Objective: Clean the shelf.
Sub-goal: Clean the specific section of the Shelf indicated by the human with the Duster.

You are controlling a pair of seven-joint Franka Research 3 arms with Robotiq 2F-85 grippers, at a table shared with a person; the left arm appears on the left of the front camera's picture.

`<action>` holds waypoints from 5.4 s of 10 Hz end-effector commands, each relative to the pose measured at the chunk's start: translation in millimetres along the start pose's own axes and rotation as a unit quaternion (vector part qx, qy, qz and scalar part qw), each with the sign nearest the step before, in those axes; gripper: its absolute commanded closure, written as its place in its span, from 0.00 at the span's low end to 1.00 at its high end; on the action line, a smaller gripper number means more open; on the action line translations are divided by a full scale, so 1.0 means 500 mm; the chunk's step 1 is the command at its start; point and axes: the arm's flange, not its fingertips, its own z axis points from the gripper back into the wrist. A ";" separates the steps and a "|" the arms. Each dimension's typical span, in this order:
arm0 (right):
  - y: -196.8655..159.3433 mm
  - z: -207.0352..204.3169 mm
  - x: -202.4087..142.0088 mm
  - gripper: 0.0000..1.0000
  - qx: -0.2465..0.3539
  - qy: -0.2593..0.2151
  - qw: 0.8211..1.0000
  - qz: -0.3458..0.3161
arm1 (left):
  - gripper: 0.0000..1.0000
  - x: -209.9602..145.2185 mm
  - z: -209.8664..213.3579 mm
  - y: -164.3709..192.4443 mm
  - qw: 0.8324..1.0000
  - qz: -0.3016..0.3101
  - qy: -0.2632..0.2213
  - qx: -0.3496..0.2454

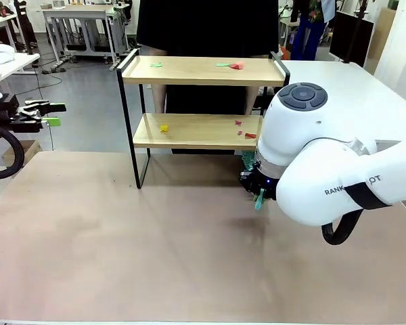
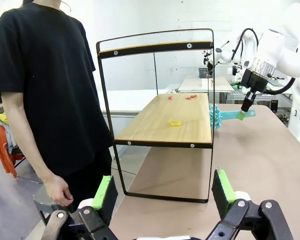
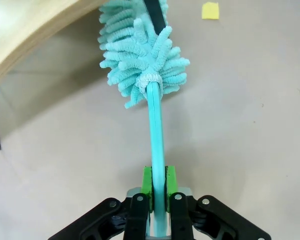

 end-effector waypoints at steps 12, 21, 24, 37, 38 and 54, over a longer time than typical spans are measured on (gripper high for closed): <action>-0.118 0.106 -0.031 0.87 0.177 0.060 0.944 0.272 | 0.00 0.004 0.000 -0.003 1.000 -0.006 0.004 -0.003; -0.280 0.221 -0.024 0.87 0.282 0.186 0.831 0.443 | 0.00 0.004 0.000 -0.003 1.000 -0.006 0.004 -0.003; -0.382 0.307 -0.028 0.87 0.254 0.197 0.826 0.462 | 0.00 0.004 0.000 -0.003 1.000 -0.006 0.004 -0.003; -0.490 0.412 0.030 0.87 0.182 0.226 0.847 0.446 | 0.00 0.004 0.000 -0.003 1.000 -0.006 0.004 -0.003; -0.490 0.412 0.030 0.87 0.182 0.226 0.847 0.446 | 0.00 0.004 0.000 -0.003 1.000 -0.006 0.004 -0.003; -0.490 0.412 0.030 0.87 0.182 0.226 0.847 0.446 | 0.00 0.004 0.000 -0.003 1.000 -0.006 0.004 -0.003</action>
